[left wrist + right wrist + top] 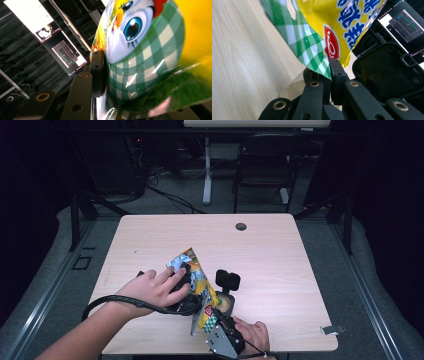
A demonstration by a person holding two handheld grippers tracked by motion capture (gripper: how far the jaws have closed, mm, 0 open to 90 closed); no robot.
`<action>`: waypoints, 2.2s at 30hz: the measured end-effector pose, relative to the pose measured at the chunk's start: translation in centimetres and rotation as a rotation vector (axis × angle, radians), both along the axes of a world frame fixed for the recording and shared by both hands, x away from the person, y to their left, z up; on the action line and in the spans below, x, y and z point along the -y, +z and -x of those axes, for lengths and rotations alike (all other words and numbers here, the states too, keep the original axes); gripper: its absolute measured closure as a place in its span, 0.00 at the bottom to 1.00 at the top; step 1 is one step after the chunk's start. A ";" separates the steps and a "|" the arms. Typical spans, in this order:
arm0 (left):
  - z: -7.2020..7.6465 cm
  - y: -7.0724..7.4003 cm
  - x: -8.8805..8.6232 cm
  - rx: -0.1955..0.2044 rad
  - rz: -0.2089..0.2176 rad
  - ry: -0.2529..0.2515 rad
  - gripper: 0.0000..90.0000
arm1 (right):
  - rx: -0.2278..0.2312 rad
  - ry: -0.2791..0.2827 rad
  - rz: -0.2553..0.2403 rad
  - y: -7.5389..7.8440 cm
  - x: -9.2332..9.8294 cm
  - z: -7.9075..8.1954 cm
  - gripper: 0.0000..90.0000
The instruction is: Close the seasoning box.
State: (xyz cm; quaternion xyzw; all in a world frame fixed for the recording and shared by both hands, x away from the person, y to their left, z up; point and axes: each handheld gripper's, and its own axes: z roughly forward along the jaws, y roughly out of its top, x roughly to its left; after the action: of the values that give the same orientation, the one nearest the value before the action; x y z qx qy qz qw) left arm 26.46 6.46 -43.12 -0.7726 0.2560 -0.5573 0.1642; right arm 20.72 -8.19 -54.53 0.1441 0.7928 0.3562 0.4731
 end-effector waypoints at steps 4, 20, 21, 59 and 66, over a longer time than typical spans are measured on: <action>0.0 0.0 0.0 -0.001 0.001 0.000 0.80 | -0.003 0.000 0.003 0.0 0.0 0.0 0.98; -0.1 -0.3 -0.5 -0.011 0.026 0.009 0.80 | 0.000 0.004 0.010 0.0 0.0 0.0 0.98; -0.1 -0.4 -0.6 -0.014 0.028 0.011 0.80 | 0.002 0.005 0.010 -0.1 -0.1 0.0 0.98; -0.2 -1.2 -1.7 -0.048 0.095 0.049 0.83 | 0.011 0.016 0.009 -0.1 -0.3 0.1 0.98; -0.1 -1.7 -2.2 -0.036 0.127 0.052 0.83 | 0.021 0.018 0.009 -0.1 -0.3 0.1 0.98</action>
State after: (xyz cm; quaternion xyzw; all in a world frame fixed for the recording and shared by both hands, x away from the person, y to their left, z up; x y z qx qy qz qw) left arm 26.60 8.68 -44.83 -0.7978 0.2030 -0.5540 0.1243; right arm 20.60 -7.86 -54.65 0.1309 0.7905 0.3586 0.4789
